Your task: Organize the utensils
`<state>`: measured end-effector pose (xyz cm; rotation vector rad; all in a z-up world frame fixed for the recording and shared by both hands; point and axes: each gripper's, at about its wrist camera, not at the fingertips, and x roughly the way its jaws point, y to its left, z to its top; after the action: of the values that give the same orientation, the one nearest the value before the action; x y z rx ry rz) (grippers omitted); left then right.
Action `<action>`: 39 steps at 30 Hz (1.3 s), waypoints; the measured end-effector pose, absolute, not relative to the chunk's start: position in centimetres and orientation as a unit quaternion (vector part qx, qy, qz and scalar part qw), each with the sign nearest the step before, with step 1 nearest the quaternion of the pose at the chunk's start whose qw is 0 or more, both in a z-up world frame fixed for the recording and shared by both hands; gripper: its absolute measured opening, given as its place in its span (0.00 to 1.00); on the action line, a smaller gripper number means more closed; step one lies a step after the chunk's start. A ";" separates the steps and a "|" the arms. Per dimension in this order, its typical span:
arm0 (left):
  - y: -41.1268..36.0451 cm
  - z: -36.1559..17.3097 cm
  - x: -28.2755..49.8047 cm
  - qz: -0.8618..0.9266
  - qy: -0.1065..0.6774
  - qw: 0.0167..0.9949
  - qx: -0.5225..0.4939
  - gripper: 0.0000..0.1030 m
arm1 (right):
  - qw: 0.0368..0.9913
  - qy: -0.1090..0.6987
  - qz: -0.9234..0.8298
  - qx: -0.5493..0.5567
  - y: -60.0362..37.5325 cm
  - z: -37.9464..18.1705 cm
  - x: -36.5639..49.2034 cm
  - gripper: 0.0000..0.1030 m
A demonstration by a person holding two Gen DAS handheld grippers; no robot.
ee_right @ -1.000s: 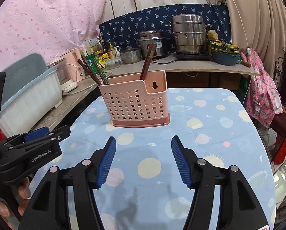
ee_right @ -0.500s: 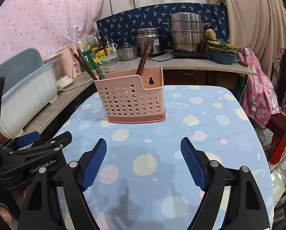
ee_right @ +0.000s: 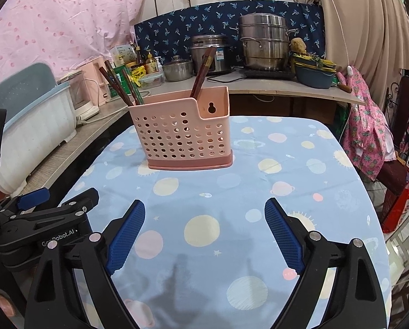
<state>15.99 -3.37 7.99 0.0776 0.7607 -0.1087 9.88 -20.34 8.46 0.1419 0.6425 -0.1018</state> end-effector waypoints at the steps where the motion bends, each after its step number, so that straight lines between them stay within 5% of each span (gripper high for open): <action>1: -3.4 8.0 16.0 -0.054 0.371 0.926 0.038 0.90 | 0.945 0.316 -0.050 0.069 -20.3 8.4 9.9 0.84; 39: -4.4 6.9 17.1 -0.049 0.375 0.924 0.057 0.91 | 0.938 0.334 -0.065 0.065 -20.4 6.9 11.3 0.88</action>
<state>17.06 -4.35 6.90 0.1174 0.7696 -0.1002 11.28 -20.38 6.92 0.1329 0.6824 -0.1327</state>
